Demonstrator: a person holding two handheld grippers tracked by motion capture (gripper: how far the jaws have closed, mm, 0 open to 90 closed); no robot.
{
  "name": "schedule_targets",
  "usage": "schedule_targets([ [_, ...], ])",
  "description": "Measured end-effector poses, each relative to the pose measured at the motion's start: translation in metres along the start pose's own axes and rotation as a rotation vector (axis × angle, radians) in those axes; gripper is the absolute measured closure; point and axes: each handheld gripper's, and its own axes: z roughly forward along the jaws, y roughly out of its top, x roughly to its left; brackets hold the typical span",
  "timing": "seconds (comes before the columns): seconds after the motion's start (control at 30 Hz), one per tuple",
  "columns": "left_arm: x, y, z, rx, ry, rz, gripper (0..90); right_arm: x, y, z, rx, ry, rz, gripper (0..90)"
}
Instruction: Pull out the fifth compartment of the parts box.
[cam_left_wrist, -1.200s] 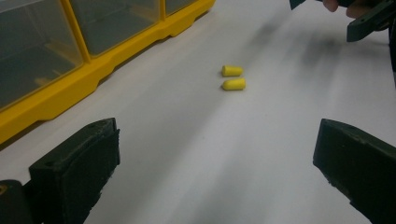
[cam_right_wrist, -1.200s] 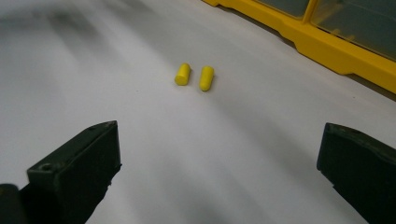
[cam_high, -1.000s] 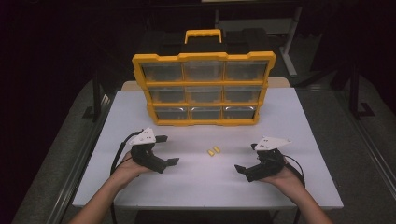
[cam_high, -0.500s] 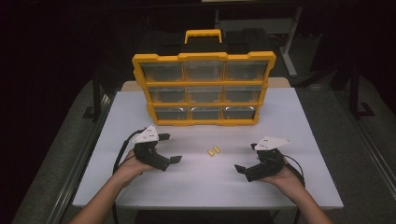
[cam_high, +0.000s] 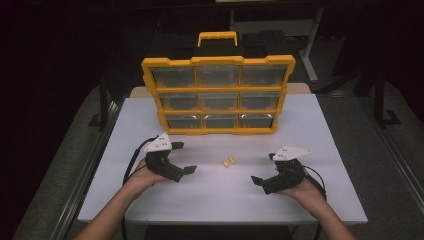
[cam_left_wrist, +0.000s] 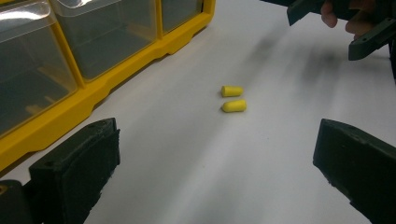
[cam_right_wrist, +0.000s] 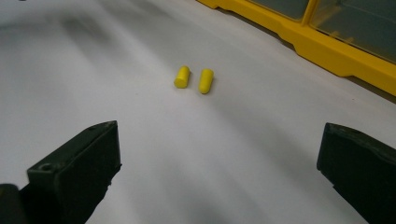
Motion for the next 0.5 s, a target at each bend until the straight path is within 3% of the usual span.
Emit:
schedule_targets([
  [0.5,0.0005,0.0078,0.0065,-0.005,-0.003,0.008,0.1,0.0,0.0006,0.0002,-0.005,0.003,0.001,0.0],
])
